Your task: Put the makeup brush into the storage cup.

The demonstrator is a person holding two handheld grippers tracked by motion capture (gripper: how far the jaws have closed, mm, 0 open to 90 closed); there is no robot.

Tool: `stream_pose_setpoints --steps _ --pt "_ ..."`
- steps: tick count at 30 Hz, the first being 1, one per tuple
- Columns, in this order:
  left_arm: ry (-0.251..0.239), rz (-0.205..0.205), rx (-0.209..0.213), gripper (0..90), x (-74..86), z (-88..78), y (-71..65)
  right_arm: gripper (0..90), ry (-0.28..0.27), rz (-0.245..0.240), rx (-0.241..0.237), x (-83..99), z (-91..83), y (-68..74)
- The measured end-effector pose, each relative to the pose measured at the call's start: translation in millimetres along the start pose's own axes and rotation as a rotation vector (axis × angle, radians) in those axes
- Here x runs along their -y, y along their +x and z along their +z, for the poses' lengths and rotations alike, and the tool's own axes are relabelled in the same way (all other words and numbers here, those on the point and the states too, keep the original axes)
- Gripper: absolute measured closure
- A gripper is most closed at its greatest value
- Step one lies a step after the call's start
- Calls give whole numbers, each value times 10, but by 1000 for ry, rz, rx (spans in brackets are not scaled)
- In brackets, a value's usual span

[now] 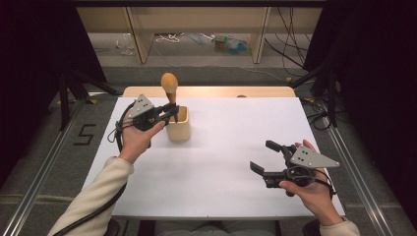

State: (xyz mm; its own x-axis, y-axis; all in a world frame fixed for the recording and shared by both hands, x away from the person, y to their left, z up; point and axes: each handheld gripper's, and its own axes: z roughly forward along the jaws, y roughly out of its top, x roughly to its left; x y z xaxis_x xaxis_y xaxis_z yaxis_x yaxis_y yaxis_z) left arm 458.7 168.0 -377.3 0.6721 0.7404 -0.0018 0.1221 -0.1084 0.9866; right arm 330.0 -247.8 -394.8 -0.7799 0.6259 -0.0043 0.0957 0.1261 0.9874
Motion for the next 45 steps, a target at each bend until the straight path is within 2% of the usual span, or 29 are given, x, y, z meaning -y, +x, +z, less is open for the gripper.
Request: stream_pose_setpoints --steps 15,19,31,34,45 --pt "-6 -3 -4 743 -24 69 16 152 2 4 17 5 -7 2" --pt "-7 -1 -8 743 -34 83 33 152 4 4 4 6 -8 -5" --pt "-9 -6 -22 744 -21 136 68 151 2 3 6 7 -13 -5" --pt "-8 -8 -23 744 -16 147 75 152 18 29 0 8 -21 10" --pt "-9 -6 -33 743 -3 195 107 152 13 34 -7 12 -12 13"
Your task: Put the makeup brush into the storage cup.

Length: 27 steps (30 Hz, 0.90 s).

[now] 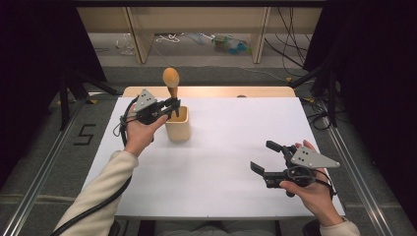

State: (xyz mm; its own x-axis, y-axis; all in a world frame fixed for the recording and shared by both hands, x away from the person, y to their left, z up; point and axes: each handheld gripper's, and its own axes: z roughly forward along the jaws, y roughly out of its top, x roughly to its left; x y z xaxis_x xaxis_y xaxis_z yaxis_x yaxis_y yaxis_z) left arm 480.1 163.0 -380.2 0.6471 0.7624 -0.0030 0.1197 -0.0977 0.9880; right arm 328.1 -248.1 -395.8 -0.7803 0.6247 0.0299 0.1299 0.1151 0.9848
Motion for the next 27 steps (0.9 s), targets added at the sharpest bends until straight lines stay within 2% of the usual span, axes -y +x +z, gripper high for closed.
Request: stream_pose_setpoints --steps 10,11,27 --pt "-8 -2 -5 743 -10 42 3 152 4 -2 5 1 -4 -4" --pt "-9 -2 -4 743 -11 46 4 152 -13 -25 9 2 5 -21" --pt "-9 -9 -14 743 -9 98 10 152 -16 -22 10 8 13 -20"
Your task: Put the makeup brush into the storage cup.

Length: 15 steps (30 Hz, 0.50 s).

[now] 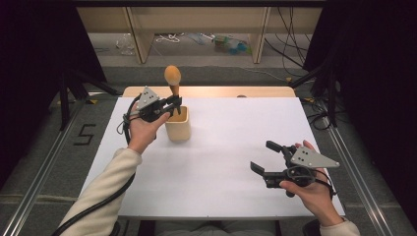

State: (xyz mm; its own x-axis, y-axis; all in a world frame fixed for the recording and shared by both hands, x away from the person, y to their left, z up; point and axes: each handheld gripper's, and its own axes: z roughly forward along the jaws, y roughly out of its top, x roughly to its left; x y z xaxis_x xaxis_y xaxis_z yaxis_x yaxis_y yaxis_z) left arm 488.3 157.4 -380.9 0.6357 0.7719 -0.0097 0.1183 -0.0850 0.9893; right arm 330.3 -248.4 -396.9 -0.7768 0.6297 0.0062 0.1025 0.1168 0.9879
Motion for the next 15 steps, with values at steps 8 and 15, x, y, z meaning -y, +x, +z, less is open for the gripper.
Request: stream_pose_setpoints --steps 8,15 --pt "-1 4 -3 743 4 26 14 152 11 1 8 -2 -10 3" --pt "4 5 -10 743 12 50 21 152 7 1 -1 6 1 -2"
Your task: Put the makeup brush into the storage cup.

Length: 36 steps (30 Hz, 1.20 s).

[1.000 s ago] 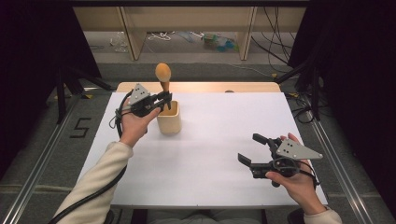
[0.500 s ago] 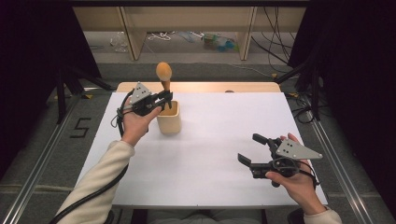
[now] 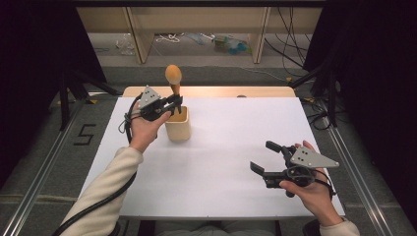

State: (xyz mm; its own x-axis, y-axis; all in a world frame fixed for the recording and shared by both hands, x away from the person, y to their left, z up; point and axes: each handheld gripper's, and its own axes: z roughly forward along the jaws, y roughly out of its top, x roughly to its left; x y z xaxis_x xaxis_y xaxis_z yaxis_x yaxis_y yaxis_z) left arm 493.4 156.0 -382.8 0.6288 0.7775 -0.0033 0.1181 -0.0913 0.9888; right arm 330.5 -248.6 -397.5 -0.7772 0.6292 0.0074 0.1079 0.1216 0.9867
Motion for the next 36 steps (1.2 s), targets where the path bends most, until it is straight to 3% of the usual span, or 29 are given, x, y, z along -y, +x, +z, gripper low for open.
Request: stream_pose_setpoints --steps 4,5,36 --pt "0 -4 -5 743 14 10 10 152 22 23 1 2 -12 15" --pt "0 -3 -5 743 17 12 12 152 7 1 7 2 -5 0" --pt "22 -4 -26 743 123 49 70 152 14 16 8 16 9 3"
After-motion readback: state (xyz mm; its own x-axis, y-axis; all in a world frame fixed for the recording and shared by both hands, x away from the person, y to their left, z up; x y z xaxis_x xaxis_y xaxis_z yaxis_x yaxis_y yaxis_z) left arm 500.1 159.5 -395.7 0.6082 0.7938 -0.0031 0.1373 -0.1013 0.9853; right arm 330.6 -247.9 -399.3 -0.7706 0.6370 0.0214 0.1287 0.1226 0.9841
